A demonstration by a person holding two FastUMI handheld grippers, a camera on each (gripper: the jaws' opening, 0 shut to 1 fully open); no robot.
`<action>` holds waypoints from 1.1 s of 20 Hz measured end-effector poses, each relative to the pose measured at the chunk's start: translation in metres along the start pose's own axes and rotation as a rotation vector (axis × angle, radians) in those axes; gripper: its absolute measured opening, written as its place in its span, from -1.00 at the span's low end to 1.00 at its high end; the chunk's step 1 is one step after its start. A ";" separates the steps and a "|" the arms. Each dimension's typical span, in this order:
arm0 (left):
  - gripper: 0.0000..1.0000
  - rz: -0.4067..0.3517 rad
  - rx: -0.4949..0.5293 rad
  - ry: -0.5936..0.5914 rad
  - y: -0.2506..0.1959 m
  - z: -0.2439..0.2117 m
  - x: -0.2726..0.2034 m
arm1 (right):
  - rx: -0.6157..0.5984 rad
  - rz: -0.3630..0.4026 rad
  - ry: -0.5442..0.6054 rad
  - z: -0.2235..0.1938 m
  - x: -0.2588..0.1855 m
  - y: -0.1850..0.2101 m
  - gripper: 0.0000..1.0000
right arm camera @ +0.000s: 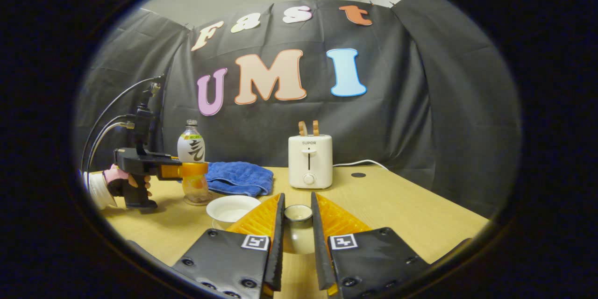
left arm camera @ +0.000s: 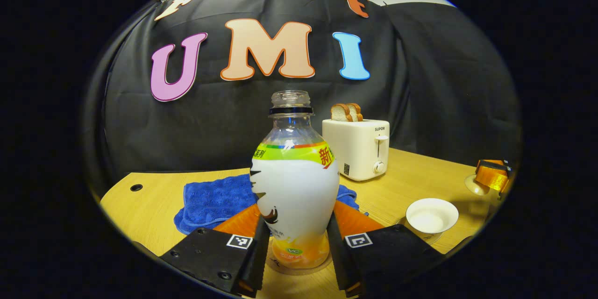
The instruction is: Open the teacup lid with one hand, grasp the water bottle and pour water into the teacup with the other hand; after pouring, place the water bottle on the coaster and then close the teacup lid.
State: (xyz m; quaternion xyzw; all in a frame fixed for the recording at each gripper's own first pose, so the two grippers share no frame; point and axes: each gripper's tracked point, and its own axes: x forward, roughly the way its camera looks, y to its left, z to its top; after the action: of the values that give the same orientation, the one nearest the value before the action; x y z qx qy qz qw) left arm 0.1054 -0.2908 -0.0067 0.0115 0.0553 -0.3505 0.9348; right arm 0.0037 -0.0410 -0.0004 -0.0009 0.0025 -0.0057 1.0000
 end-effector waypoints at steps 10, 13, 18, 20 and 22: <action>0.66 0.006 -0.030 -0.005 0.003 -0.003 -0.007 | 0.000 0.000 0.001 0.000 -0.001 0.000 -0.36; 0.81 0.006 -0.034 -0.022 0.004 0.001 -0.012 | 0.000 0.007 0.003 -0.001 0.000 0.001 -0.36; 0.88 0.020 -0.036 -0.026 0.007 -0.003 -0.029 | 0.000 0.050 0.004 -0.001 0.006 0.013 -0.36; 0.87 0.024 -0.027 -0.031 0.006 -0.006 -0.041 | 0.001 0.080 0.004 -0.001 0.011 0.021 -0.36; 0.88 0.025 -0.018 -0.044 0.005 -0.006 -0.053 | 0.001 0.109 0.006 -0.002 0.017 0.030 -0.36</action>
State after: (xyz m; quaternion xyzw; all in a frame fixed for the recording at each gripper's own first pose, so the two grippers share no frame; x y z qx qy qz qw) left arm 0.0681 -0.2521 -0.0064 -0.0038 0.0377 -0.3383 0.9403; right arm 0.0210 -0.0108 -0.0024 -0.0002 0.0055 0.0489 0.9988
